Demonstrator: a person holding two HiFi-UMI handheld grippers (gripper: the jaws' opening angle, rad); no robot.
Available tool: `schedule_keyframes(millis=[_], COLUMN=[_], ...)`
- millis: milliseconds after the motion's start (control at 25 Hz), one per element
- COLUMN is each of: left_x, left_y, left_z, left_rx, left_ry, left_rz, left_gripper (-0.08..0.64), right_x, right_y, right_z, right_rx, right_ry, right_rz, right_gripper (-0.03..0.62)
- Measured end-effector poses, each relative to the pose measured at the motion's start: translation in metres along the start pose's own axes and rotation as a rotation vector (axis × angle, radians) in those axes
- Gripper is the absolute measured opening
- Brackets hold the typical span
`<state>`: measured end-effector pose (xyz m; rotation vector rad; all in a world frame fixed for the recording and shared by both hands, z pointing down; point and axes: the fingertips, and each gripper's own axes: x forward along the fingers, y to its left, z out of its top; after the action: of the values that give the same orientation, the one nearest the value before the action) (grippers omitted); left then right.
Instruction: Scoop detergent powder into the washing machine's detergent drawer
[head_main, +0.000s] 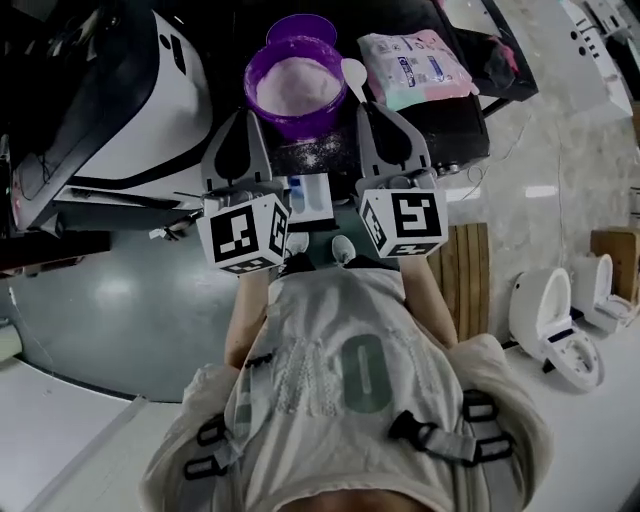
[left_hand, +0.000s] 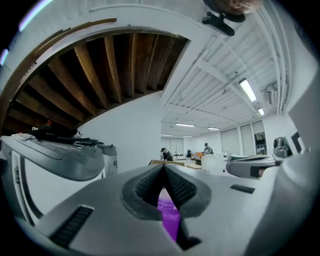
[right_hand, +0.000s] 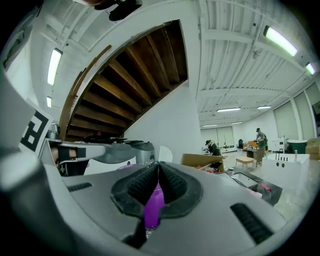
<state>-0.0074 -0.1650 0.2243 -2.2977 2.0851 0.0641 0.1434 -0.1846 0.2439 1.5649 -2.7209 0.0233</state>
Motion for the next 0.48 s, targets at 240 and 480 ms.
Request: schedule_keyframes(millis=[240,480], left_x=[0.016,0.026], left_y=[0.015,0.033], left_z=[0.004,0.003], left_rx=[-0.004,-0.006], left_ry=[-0.006,0.004], left_rz=[-0.067,-0.095], left_gripper=[0.020,0.020], right_x=[0.006,0.017], right_y=[0.002,0.014], right_z=[0.001,-0.004], right_rx=[0.007,-0.009], right_ry=[0.015,0.036], right_rz=[-0.079,-0.103], right_gripper=[0.009,0.009])
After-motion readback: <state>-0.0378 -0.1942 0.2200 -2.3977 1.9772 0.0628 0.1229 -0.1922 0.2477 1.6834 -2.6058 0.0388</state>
